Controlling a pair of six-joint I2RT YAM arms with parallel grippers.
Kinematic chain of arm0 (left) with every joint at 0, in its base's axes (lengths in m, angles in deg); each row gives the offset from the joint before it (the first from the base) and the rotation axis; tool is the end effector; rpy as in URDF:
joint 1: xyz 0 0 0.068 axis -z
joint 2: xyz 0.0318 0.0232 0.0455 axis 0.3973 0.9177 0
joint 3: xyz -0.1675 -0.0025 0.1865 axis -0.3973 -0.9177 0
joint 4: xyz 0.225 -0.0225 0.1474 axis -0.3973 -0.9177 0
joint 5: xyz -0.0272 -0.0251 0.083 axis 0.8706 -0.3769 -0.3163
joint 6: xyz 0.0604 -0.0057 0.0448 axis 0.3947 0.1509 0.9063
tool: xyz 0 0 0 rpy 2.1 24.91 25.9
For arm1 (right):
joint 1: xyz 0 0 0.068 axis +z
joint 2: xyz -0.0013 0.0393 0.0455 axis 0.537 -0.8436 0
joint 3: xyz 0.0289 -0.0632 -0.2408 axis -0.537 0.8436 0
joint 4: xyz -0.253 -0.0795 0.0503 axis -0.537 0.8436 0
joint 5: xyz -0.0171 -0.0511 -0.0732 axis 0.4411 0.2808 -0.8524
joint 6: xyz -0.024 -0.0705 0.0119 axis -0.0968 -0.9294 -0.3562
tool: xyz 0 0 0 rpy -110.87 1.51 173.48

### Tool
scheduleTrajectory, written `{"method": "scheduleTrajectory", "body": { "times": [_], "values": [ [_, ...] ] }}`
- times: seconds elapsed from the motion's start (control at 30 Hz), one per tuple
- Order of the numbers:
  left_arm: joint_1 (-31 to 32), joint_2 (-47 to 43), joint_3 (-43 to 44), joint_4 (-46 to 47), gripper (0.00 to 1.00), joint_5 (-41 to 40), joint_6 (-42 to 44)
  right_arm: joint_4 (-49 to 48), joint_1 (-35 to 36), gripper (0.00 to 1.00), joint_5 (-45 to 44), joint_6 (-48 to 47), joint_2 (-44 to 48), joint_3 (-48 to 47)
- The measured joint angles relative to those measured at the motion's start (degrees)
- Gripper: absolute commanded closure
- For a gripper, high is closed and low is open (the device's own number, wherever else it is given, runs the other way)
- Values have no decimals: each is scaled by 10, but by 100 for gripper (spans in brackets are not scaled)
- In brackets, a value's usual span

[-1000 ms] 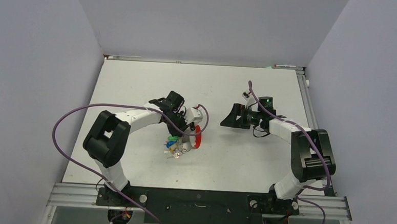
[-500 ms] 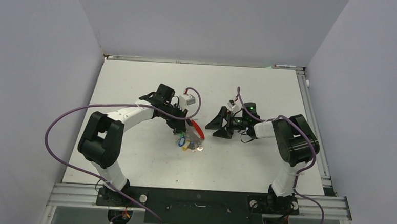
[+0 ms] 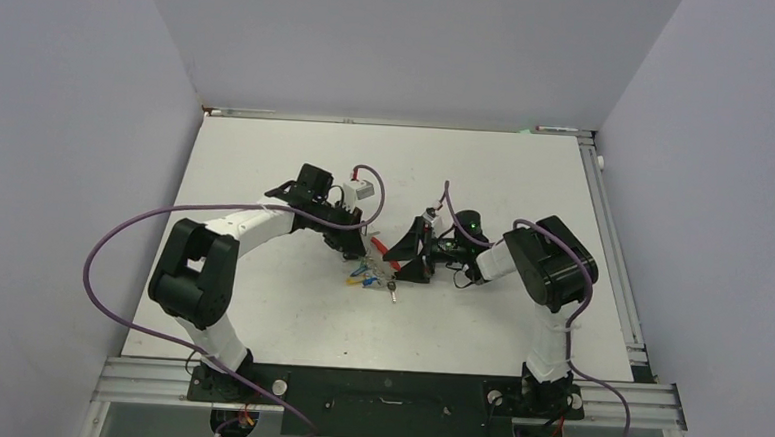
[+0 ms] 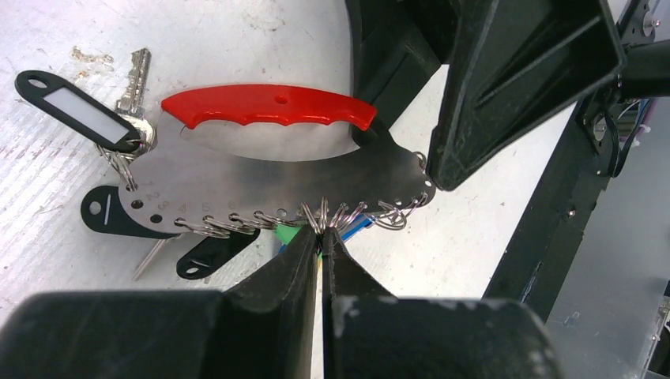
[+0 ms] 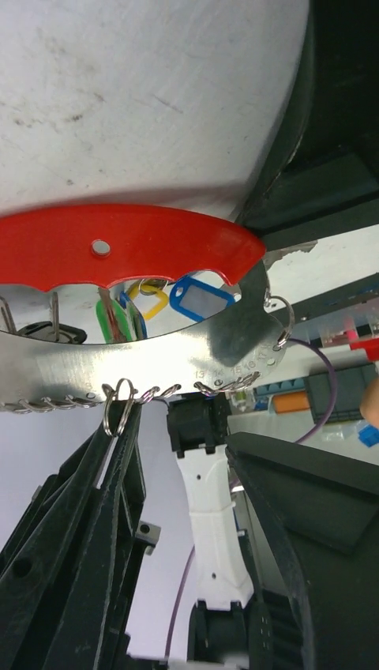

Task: Remove the keys from the keyring

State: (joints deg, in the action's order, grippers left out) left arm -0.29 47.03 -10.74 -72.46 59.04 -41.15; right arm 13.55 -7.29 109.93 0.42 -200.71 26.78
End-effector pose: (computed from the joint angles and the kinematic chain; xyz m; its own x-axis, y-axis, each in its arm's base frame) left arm 0.3098 -0.1784 0.1451 -0.7306 0.3809 -0.5667 0.6763 0.5181 -0.5237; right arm 0.2834 0.1957 0.0618 -0.9969 -0.0022 0.0780 0.0755 0.2256 0.9713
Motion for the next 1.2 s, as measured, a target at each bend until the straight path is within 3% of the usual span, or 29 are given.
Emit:
{"method": "scheduleTrajectory", "body": {
  "times": [0.3, 0.5, 0.63, 0.83, 0.9, 0.97, 1.1, 1.2],
  "values": [
    [-3, -13, -17, 4, 100, 24, 5, -159, -9, 38, 5, 120, -58, 2],
    [5, -13, -24, 3, 100, 36, 18, -228, -7, 44, 3, 185, -86, 2],
    [12, -13, -25, 3, 100, 39, 28, -231, -7, 52, -2, 195, -89, 2],
    [24, -13, -26, -5, 100, 37, 51, -221, -7, 74, -7, 193, -97, 2],
    [27, -13, -25, -17, 93, 36, 61, -216, -7, 83, -6, 190, -97, 1],
    [28, -13, -18, -38, 76, 33, 73, -212, -7, 93, -5, 187, -97, -3],
    [27, -12, 26, -104, 43, 29, 97, -211, -10, 95, -3, 183, -97, -17],
    [17, -12, 71, -152, 9, 36, 120, -220, -17, 95, 0, 180, -96, -34]
  ]
}}
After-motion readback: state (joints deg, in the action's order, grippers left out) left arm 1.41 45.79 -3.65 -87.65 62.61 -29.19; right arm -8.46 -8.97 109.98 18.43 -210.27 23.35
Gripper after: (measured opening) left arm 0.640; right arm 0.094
